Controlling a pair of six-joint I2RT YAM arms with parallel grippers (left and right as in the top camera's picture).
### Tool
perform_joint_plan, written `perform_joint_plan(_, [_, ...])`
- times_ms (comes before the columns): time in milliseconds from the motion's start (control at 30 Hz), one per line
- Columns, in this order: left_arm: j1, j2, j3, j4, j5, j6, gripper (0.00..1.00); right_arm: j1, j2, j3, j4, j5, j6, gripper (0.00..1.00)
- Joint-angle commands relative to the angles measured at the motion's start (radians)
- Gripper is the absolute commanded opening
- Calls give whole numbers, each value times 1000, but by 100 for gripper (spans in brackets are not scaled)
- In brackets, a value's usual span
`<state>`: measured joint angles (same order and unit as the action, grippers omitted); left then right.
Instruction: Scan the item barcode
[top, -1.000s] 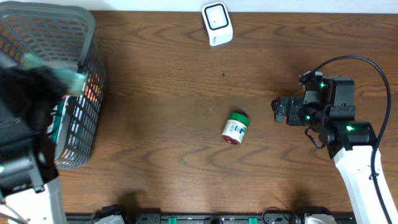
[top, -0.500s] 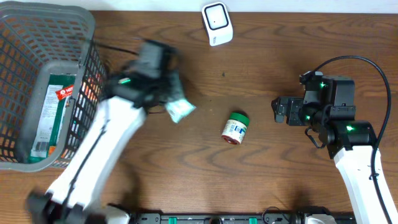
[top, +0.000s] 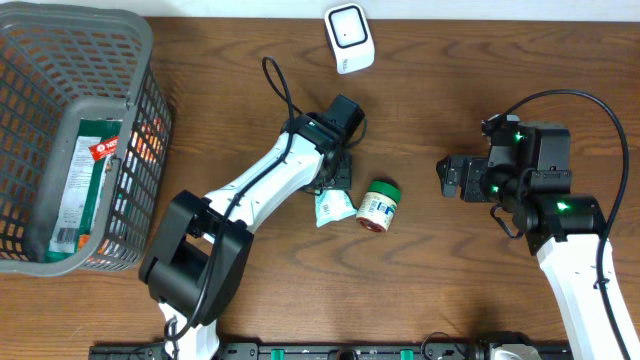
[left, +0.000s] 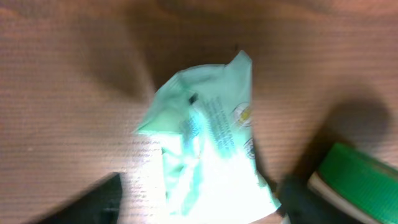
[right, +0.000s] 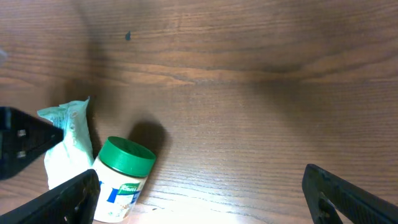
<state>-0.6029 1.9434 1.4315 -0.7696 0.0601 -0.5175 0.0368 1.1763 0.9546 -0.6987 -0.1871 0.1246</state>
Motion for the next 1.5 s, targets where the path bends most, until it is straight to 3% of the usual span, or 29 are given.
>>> perform_joint_plan(0, [4,-9,10,8,-26,51,88,2,3,18,-1,-5,-6,99])
perform_joint_plan(200, [7,-67,34,-7,-31,72,89,2,3,18,-1,-5,-6,99])
perform_joint_plan(233, [7,-76,34,-12,-31,72,83,2,3,18,-1,-5,-6,99])
perform_joint_plan(267, [6,-81,34,-19,-31,72,73,2,3,18,-1,-5,-6,99])
perform_joint_plan(367, [6,-80,30,-44,-30,72,12,2,3,18,-1,-5,-6,99])
perform_joint_plan(400, [6,-80,23,-47,-30,72,8,2,3,18,-1,-5,-6,99])
perform_joint_plan(700, [6,-75,-57,-8,-31,72,7,2,3,18,-1,-5,-6,99])
perform_joint_plan(1033, [6,-72,-174,160,-32,72,7,2,3,18,-1,-5,-6,99])
perform_joint_plan(1467, [6,-80,-259,192,-264,81,7,2,3,18,-1,-5,-6,99])
